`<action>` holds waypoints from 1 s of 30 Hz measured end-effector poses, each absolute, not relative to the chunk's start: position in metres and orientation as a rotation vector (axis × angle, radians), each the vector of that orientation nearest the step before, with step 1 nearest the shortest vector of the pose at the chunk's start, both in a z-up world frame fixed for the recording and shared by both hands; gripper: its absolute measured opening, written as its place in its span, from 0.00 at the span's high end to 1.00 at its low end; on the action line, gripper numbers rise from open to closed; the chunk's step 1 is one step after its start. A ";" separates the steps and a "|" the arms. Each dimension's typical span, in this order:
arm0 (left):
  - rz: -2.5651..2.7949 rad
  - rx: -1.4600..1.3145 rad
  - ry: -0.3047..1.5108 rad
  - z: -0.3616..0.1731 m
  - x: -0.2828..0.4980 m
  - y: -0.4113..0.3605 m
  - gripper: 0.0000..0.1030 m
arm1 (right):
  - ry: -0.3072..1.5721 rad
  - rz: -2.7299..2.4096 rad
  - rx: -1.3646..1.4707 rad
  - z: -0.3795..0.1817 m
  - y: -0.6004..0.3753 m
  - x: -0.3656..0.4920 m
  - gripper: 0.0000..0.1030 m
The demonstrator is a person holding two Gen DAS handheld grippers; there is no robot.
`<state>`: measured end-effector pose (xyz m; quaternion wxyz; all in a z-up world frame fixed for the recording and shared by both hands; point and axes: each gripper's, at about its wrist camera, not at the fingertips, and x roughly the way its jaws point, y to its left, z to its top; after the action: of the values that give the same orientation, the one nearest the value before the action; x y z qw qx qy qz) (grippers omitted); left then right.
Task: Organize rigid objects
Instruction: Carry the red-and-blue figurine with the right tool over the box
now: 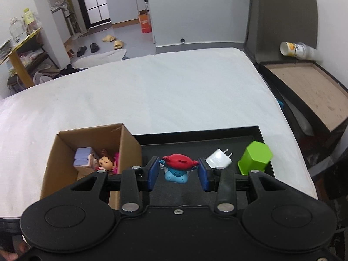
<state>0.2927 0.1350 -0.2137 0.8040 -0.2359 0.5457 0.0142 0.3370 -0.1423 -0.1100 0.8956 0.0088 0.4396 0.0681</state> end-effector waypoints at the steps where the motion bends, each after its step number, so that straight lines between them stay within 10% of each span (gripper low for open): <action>1: 0.029 -0.505 1.168 -0.214 0.293 0.135 0.73 | 0.910 0.148 0.017 -0.109 -0.139 0.336 0.63; 30: -0.030 -0.442 1.125 -0.214 0.291 0.130 0.73 | 0.970 0.381 -0.004 -0.120 -0.036 0.343 0.63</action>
<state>0.2905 0.1305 -0.2142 0.8229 -0.2076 0.5288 -0.0140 0.3434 -0.0359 -0.1204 0.8672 -0.0018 0.4635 0.1818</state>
